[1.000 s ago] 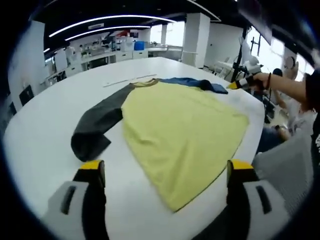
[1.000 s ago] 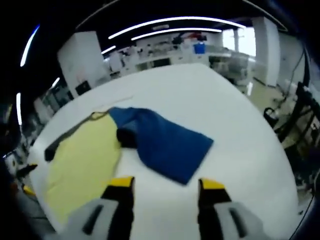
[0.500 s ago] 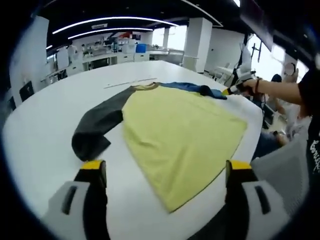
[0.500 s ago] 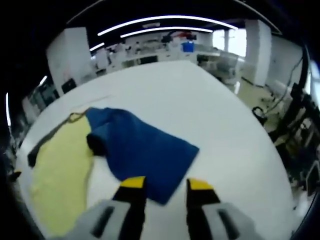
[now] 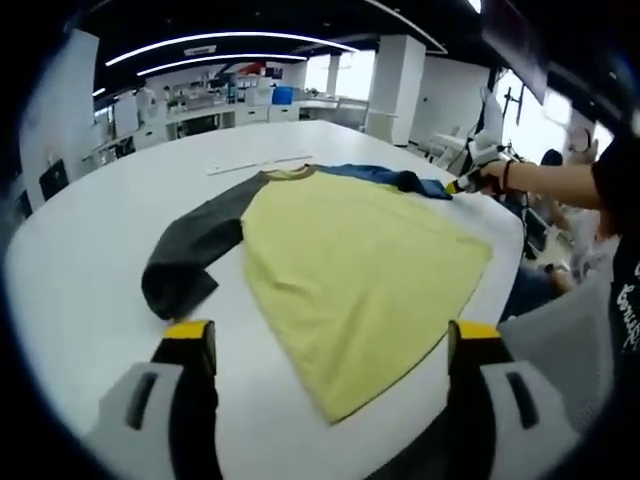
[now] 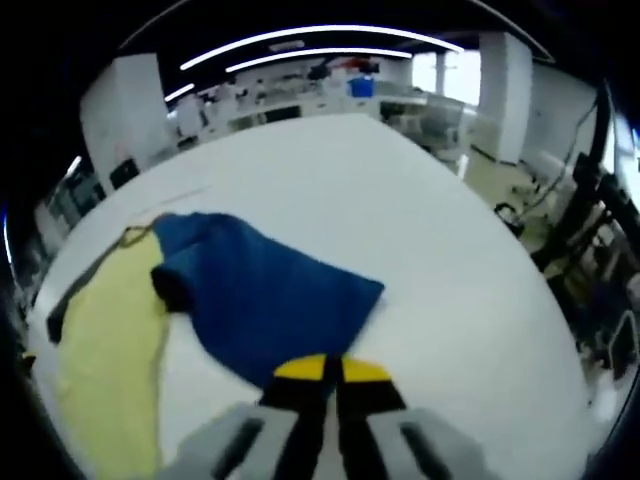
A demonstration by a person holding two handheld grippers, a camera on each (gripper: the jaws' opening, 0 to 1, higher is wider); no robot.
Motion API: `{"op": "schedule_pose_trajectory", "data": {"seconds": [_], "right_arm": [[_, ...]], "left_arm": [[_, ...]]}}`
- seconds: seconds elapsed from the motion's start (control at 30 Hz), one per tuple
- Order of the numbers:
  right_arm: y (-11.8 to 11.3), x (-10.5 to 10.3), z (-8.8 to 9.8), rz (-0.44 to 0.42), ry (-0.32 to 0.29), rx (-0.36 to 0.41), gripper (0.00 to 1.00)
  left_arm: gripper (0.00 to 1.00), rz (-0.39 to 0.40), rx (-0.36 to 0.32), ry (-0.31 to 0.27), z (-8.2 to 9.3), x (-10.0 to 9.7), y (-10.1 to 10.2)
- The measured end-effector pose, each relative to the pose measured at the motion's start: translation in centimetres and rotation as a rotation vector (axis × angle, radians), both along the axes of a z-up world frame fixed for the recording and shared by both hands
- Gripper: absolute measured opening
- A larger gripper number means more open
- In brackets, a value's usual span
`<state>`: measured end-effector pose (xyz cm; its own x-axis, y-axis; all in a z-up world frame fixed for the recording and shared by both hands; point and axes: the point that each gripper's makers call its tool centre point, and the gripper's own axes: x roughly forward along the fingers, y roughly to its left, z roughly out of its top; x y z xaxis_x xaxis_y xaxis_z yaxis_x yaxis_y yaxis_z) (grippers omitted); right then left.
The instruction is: Fold the garment on the visible template until the final outline fits inside the template.
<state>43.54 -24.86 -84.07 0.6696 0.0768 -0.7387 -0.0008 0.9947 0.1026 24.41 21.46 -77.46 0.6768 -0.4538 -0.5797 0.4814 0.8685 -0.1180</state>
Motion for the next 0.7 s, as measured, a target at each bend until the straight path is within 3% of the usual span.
{"op": "schedule_pose_trajectory", "data": {"seconds": [0.07, 0.33, 0.43, 0.7], "right_arm": [[-0.1, 0.7, -0.1, 0.077, 0.0, -0.015, 0.0], [-2.7, 2.6, 1.1, 0.042, -0.016, -0.004, 0.0], [-2.3, 2.3, 1.9, 0.035, -0.02, -0.001, 0.0], [-3.3, 3.9, 2.0, 0.007, -0.006, 0.028, 0.0]], "left_arm": [[0.93, 0.001, 0.001, 0.004, 0.0, 0.0, 0.1], [0.96, -0.001, 0.0, -0.012, 0.8, 0.2, 0.0], [0.97, -0.003, -0.001, -0.014, 0.8, 0.2, 0.1], [0.99, -0.015, 0.002, -0.015, 0.8, 0.1, 0.0]]}}
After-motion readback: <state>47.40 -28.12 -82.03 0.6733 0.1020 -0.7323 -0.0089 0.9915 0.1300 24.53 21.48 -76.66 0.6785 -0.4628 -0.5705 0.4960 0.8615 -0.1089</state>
